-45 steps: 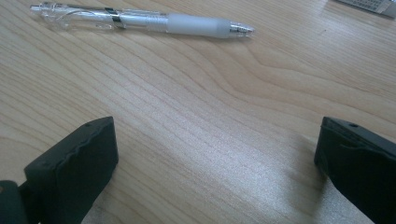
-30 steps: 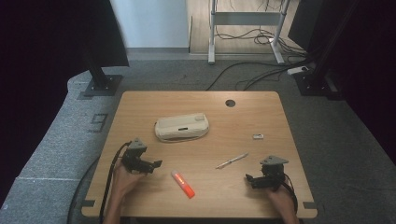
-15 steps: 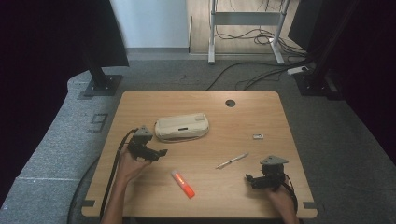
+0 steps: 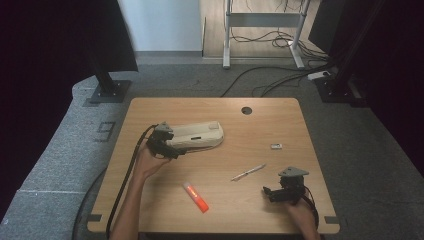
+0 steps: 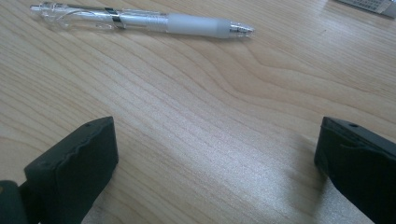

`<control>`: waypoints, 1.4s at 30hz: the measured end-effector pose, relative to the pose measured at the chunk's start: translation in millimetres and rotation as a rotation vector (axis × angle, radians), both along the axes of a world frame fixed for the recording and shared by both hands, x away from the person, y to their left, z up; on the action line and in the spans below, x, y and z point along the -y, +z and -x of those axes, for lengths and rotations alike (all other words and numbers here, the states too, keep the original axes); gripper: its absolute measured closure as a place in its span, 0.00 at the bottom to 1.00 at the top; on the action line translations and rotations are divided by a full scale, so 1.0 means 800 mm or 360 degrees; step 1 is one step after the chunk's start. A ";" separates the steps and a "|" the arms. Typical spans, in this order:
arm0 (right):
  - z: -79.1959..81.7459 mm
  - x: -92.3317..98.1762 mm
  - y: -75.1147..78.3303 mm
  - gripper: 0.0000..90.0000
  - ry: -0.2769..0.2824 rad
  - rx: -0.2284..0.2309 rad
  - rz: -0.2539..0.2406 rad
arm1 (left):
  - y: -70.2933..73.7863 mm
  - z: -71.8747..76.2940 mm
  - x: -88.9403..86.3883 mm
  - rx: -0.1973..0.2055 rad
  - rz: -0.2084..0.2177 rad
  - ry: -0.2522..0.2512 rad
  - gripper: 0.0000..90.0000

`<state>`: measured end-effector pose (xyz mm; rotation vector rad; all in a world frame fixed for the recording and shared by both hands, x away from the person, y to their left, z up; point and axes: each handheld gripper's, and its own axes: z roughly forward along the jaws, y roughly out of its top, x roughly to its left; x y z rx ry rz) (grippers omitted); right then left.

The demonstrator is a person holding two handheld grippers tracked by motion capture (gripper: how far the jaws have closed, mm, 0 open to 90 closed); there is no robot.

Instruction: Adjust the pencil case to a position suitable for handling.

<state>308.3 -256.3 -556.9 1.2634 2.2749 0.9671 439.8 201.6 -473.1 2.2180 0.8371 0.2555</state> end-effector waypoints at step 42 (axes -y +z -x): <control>0.000 0.000 0.000 0.00 0.0000 0.0000 0.0000 | -0.056 -0.042 0.004 -0.0185 -0.0040 -0.0063 0.26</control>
